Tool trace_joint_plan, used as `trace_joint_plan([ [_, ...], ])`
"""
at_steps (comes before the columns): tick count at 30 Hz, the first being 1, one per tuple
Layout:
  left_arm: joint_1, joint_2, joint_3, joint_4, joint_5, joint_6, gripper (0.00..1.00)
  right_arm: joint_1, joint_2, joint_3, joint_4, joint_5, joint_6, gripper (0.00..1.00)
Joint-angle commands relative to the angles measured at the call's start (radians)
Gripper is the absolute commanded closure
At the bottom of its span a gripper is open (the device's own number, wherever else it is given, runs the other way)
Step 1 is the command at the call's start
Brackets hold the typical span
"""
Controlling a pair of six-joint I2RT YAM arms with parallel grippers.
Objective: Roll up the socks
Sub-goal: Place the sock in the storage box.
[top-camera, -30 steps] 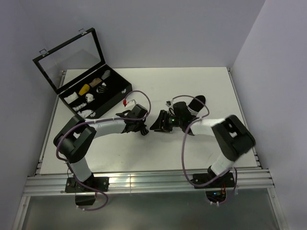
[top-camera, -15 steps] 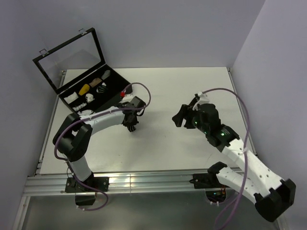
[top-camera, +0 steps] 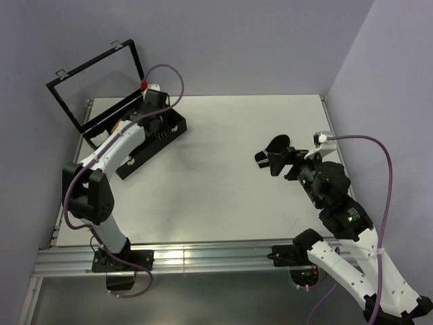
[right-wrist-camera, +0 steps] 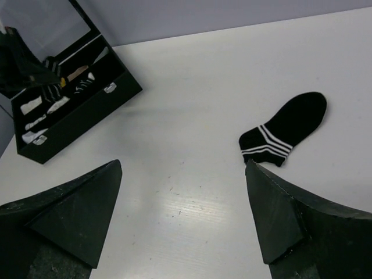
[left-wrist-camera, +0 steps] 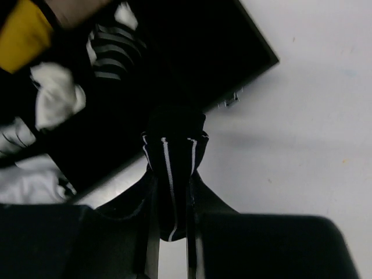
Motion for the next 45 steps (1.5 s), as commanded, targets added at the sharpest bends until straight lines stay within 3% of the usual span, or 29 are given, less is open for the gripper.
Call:
trace_joint_plan([
  [1,0.071,-0.012,0.098,0.033,0.096,0.167,1.0,-0.006,0.009,0.043,0.008,0.068,-0.055,0.06],
  [7,0.175,0.077,0.204,0.042,0.151,0.254,1.0,-0.004,0.043,0.063,0.051,0.104,-0.127,0.07],
  [15,0.25,0.119,0.189,0.121,0.259,0.287,1.0,-0.004,0.135,0.086,0.117,0.101,-0.178,0.07],
  [28,0.292,0.047,0.019,0.205,0.316,0.3,1.0,-0.004,0.282,0.123,0.163,0.069,-0.205,0.06],
  [35,0.293,-0.012,-0.082,0.233,0.3,0.32,1.0,-0.004,0.276,0.088,0.211,0.022,-0.21,0.06],
  [45,0.312,-0.041,-0.279,0.407,0.337,0.406,1.0,-0.004,0.254,0.053,0.234,-0.001,-0.231,0.07],
])
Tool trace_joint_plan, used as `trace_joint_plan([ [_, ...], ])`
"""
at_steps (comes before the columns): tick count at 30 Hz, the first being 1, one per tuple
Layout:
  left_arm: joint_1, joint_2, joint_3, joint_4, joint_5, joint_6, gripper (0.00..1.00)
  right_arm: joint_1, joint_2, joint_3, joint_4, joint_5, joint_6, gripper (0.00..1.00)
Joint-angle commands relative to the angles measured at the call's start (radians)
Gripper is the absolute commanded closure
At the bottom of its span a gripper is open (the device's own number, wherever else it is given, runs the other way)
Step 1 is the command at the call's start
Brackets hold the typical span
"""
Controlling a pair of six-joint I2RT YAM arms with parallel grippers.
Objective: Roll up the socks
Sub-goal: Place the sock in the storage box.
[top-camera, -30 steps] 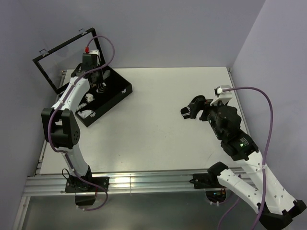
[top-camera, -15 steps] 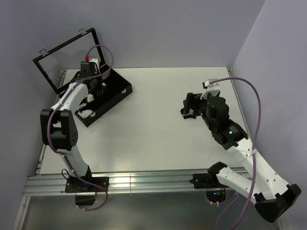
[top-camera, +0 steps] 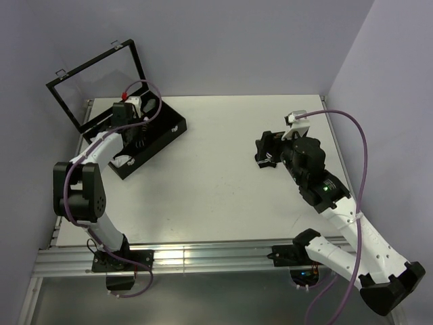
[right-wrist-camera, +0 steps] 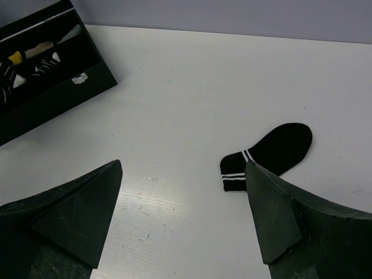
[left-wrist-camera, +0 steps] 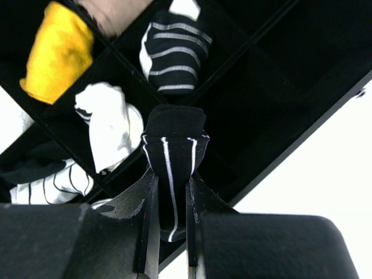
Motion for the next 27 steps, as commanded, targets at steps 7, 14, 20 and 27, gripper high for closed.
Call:
trace_joint_plan([
  [7,0.01,-0.015,-0.081,0.105,-0.001,0.076,1.0,-0.005,-0.035,-0.007,0.048,-0.002,-0.033,0.07],
  [14,0.01,0.004,-0.113,0.105,0.014,0.116,1.0,-0.004,-0.057,-0.019,0.054,-0.001,-0.039,0.07],
  [20,0.013,0.061,-0.09,0.062,0.008,0.111,1.0,-0.004,-0.068,-0.031,0.059,-0.002,-0.042,0.08],
  [27,0.017,0.105,-0.076,0.025,0.002,0.128,1.0,-0.004,-0.066,-0.03,0.063,-0.004,-0.047,0.08],
])
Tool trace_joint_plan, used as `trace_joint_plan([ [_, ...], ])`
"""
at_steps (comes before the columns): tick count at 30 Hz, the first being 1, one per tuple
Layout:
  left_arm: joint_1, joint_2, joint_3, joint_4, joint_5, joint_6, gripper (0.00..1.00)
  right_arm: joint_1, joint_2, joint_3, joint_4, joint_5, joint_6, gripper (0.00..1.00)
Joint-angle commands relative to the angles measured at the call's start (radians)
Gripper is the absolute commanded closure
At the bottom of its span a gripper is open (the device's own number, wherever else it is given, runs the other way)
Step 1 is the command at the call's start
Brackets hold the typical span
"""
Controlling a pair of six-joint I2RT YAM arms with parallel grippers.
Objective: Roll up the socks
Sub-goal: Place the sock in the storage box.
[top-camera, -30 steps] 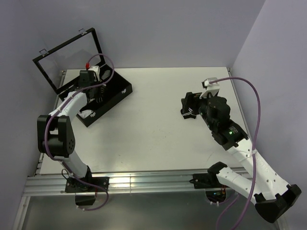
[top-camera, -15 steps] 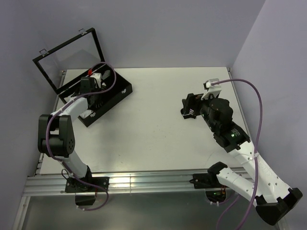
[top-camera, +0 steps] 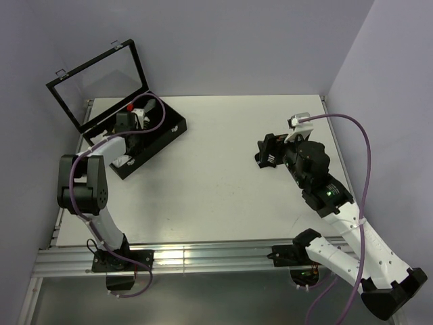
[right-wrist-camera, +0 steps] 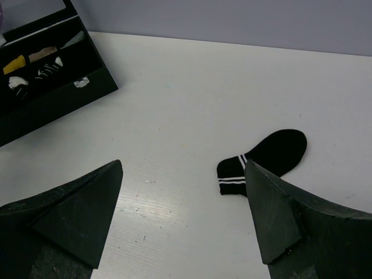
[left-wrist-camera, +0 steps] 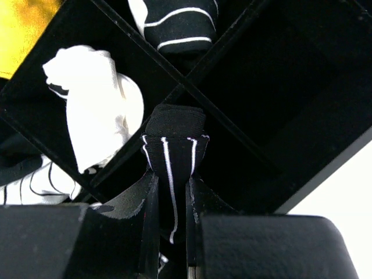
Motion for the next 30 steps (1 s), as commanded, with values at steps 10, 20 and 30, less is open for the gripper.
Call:
trace_joint_plan([
  [10,0.026,0.161,0.156,-0.182,0.017,0.011,1.0,-0.004,-0.011,-0.006,0.039,0.014,-0.019,0.08],
  [20,0.026,0.296,0.265,-0.292,0.014,-0.009,0.95,-0.004,-0.01,-0.009,0.031,-0.012,0.004,0.09],
  [30,0.026,0.218,0.284,-0.309,-0.035,-0.053,0.58,-0.004,-0.027,-0.007,0.022,-0.02,0.008,0.09],
])
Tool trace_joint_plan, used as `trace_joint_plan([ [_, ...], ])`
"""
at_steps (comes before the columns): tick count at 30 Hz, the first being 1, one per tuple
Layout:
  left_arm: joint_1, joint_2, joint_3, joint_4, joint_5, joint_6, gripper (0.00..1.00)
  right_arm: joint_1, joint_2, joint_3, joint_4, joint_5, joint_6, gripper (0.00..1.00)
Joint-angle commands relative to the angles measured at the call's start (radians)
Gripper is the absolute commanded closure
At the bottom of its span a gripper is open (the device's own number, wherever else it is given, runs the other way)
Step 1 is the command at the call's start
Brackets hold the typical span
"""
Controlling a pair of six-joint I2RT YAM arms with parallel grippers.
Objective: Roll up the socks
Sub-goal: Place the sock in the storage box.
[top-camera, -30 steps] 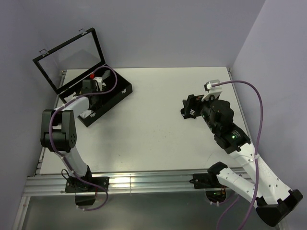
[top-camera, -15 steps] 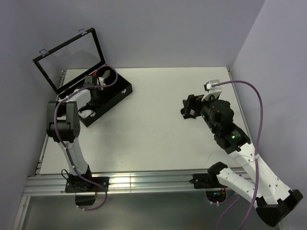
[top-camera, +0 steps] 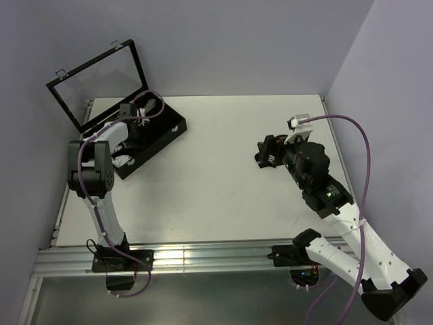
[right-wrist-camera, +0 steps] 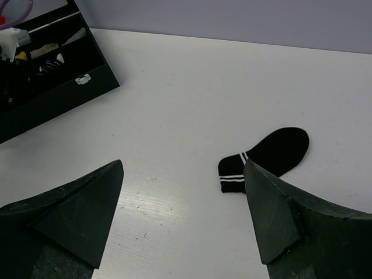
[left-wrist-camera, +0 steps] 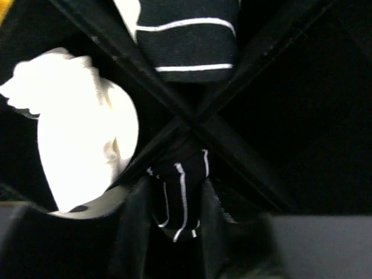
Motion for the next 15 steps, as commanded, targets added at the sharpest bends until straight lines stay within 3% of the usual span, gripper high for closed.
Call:
trace_joint_plan([
  [1,0.005,-0.035,-0.007,-0.02,-0.047,-0.034,0.54,-0.004,-0.025,0.001,0.026,-0.022,0.007,0.09],
  [15,-0.003,-0.133,0.051,-0.094,-0.056,-0.075,0.42,-0.004,-0.046,0.025,-0.025,-0.052,0.043,0.11],
])
